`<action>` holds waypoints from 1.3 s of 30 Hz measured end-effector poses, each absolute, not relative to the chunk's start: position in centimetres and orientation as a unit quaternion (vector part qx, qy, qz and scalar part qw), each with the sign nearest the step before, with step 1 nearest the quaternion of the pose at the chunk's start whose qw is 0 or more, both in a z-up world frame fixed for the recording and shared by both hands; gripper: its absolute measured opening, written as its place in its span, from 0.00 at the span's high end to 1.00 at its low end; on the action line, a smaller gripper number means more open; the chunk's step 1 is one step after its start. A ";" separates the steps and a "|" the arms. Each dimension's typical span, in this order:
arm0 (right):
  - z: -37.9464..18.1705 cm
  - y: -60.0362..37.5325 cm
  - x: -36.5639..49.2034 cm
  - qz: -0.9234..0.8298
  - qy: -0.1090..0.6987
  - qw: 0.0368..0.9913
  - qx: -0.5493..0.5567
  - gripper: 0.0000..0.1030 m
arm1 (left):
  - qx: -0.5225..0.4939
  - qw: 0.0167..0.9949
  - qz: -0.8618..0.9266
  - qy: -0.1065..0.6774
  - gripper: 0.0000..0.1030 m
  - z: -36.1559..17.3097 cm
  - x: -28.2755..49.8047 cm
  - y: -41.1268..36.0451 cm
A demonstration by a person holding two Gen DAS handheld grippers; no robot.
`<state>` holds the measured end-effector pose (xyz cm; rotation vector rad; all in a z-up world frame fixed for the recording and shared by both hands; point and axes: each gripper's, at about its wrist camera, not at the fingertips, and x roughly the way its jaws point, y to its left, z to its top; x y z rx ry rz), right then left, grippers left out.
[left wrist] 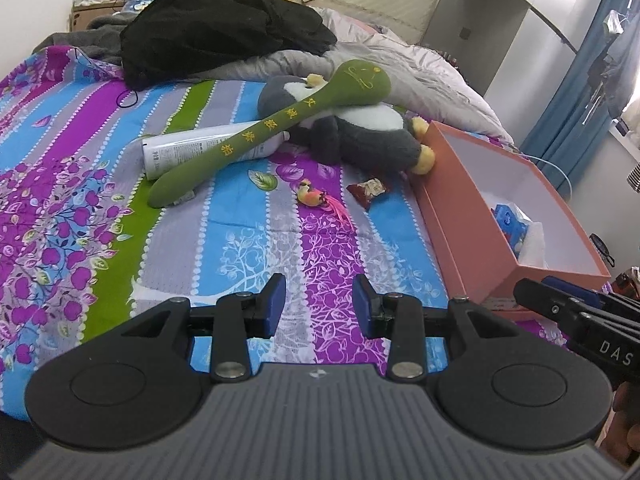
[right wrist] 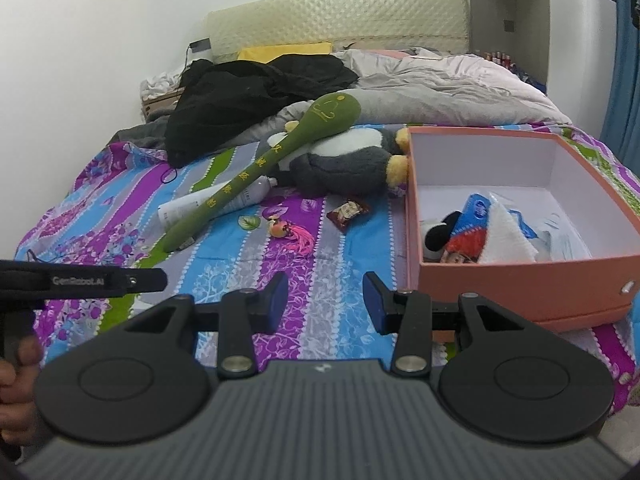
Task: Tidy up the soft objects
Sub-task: 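Move both tools back from the box toward the bird toy and candy packet, then close the left tool on the bird toy while the right tool grasps the brown candy packet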
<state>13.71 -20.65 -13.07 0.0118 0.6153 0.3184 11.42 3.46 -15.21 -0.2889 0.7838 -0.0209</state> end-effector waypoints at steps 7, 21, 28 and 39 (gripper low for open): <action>-14.5 -18.9 17.4 0.158 0.306 0.939 -0.010 0.57 | -0.147 0.907 -0.011 0.394 0.59 -17.5 15.6 4.4; -18.6 -16.1 27.7 0.139 0.312 0.940 -0.010 0.57 | -0.168 0.906 -0.015 0.389 0.51 -23.1 26.3 5.9; -20.7 -15.5 32.0 0.125 0.334 0.934 0.016 0.57 | -0.175 0.901 -0.031 0.395 0.49 -25.3 30.3 5.9; -24.2 -15.1 38.1 0.097 0.373 0.920 0.065 0.57 | -0.193 0.895 -0.057 0.398 0.49 -27.5 34.1 6.2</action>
